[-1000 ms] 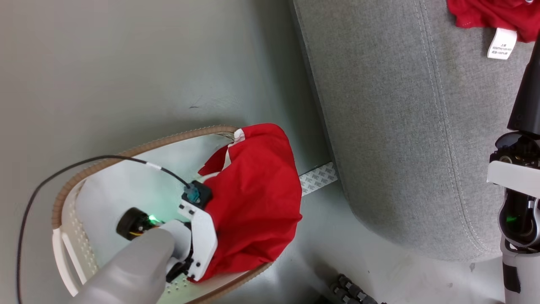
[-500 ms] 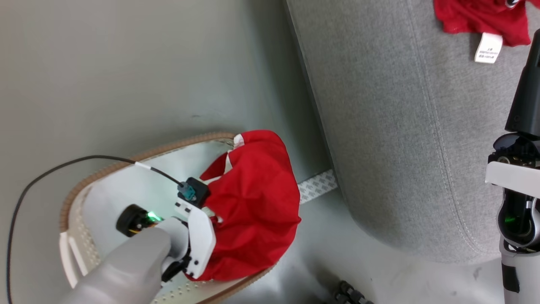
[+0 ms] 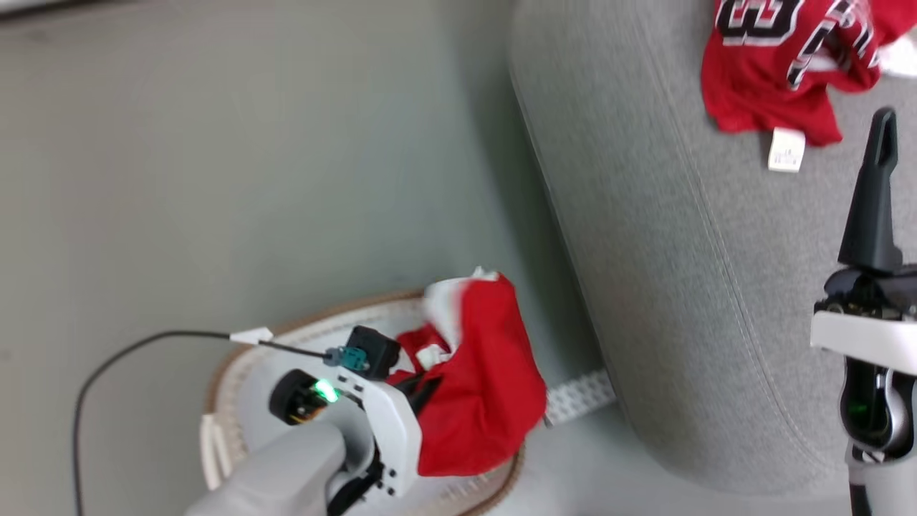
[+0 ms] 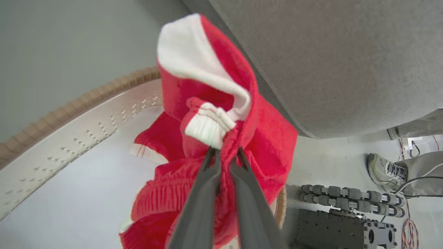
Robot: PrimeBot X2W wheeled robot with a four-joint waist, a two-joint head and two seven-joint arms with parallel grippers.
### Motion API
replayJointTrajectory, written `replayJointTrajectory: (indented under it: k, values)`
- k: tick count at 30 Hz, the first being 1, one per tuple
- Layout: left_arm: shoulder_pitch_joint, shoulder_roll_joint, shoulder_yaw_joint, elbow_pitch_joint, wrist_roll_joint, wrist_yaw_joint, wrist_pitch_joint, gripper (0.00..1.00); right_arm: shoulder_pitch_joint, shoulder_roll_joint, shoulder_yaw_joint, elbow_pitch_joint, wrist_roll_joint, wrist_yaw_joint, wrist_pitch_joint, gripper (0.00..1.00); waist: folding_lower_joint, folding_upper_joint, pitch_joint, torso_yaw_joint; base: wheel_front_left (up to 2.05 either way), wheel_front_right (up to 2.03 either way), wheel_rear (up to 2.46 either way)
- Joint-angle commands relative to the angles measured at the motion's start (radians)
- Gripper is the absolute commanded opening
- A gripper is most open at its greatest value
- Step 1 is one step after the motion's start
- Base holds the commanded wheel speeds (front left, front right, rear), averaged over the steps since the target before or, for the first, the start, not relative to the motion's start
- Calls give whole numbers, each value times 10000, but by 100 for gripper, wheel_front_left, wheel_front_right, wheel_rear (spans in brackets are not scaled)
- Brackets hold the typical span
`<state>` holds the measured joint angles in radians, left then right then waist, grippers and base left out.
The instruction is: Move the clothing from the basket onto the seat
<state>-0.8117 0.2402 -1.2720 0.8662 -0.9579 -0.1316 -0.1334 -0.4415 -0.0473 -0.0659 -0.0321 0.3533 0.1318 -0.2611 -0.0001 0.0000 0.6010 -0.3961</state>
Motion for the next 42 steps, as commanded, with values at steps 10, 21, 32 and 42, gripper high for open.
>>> replayJointTrajectory:
  k: [10, 21, 32, 42]
  values:
    - [419, -345, -58, -830, -381, 9, -1172, 0, 991, -20, -10, 396, -393, -22, -18, 100, 1, 0, -2695, 1467, 0, 0, 0]
    - [798, -285, 1331, -2241, -6, 9, -1315, 0, 1925, -22, 189, 928, -359, -22, -18, 100, 1, 0, -4553, 2239, 0, 0, 0]
    - [602, -274, 2828, -3770, 814, 295, -1311, 0, 2743, -48, 1001, 1468, -201, -22, -18, 100, 1, 0, -5980, 2827, 0, 0, 0]
    - [-195, -227, 3467, -4558, 1001, 614, -1312, 0, 3024, -87, 2020, 1742, -38, -22, -18, 100, 1, 0, -6321, 3099, 0, 0, 0]
